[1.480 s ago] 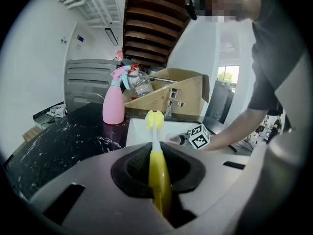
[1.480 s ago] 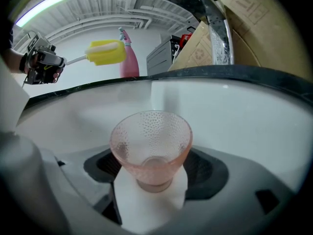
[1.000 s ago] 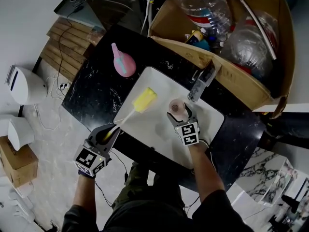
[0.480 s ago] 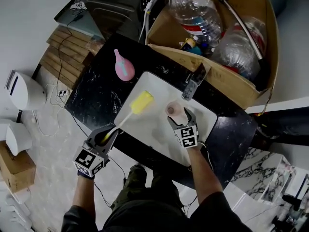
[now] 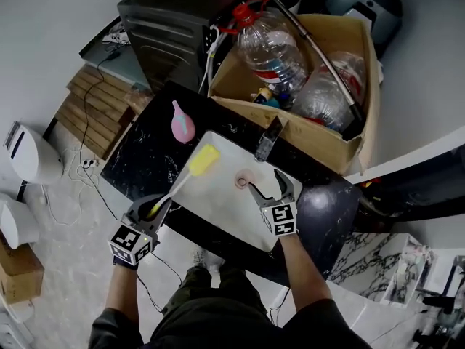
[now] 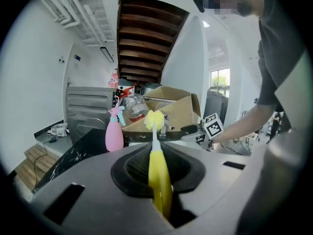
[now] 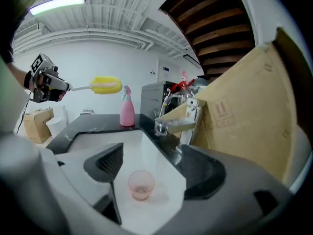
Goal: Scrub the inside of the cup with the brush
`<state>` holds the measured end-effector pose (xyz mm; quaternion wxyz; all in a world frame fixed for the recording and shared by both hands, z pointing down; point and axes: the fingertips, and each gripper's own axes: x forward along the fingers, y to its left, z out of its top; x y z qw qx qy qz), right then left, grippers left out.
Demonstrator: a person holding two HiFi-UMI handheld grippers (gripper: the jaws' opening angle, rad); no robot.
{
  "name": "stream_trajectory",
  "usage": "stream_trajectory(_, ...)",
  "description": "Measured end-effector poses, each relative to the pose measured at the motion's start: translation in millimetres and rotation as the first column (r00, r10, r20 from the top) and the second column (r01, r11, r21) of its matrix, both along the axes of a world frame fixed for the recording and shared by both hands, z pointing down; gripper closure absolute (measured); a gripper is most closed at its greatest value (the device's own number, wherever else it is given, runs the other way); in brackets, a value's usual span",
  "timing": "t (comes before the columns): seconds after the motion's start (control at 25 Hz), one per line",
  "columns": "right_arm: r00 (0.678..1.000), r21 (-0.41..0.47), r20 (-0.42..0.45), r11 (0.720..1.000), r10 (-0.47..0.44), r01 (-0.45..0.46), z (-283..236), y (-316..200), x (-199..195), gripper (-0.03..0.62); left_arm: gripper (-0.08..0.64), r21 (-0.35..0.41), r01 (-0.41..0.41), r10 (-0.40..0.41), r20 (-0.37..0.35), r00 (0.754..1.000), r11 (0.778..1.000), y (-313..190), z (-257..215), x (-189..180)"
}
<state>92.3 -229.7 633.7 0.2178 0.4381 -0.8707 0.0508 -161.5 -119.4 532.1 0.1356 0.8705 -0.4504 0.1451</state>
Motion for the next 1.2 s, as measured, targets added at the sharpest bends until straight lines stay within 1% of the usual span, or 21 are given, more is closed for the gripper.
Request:
stream_trajectory(0.16, 1.0, 0.087, 0.007, 0.996, -0.007, 0.007, -57, 6, 6, 0.221, 0.523, 0.049, -0.008, 0.009, -0.005, 1.0, 0.999, 0, -25, 6)
stream_trajectory(0.28, 1.0, 0.156, 0.013, 0.988, -0.009, 0.007, -100, 10, 10, 0.224, 0.523, 0.086, -0.013, 0.013, -0.009, 1.0, 0.996, -1, -43, 12)
stream_trajectory(0.36, 1.0, 0.205, 0.016, 0.979, -0.012, 0.008, -127, 12, 12, 0.225, 0.523, 0.107, -0.015, 0.016, -0.01, 1.0, 0.994, -2, -53, 15)
stream_trajectory(0.48, 1.0, 0.273, 0.023, 0.962, -0.009, 0.003, -164, 17, 14, 0.247, 0.523, 0.139, -0.017, 0.019, -0.011, 1.0, 0.99, -3, -67, 20)
stream_trajectory(0.64, 0.999, 0.338, 0.036, 0.941, -0.017, 0.004, -204, 32, 14, 0.279, 0.523, 0.172, -0.017, 0.019, -0.011, 1.0, 0.985, 3, -84, 25)
stream_trajectory(0.88, 0.999, 0.426, 0.052, 0.905, 0.0, -0.023, -251, 47, 16, 0.389, 0.523, 0.237, -0.011, 0.015, -0.017, 1.0, 0.971, 3, -112, 32)
stream_trajectory(1.08, 0.997, 0.461, 0.077, 0.886, 0.014, -0.048, -271, 56, 21, 0.464, 0.523, 0.291, -0.001, 0.009, -0.025, 1.0, 0.957, 2, -133, 37)
stream_trajectory(1.2, 0.997, 0.462, 0.078, 0.885, 0.023, -0.057, -276, 62, 24, 0.503, 0.523, 0.319, 0.011, 0.0, -0.034, 0.999, 0.948, 2, -144, 38)
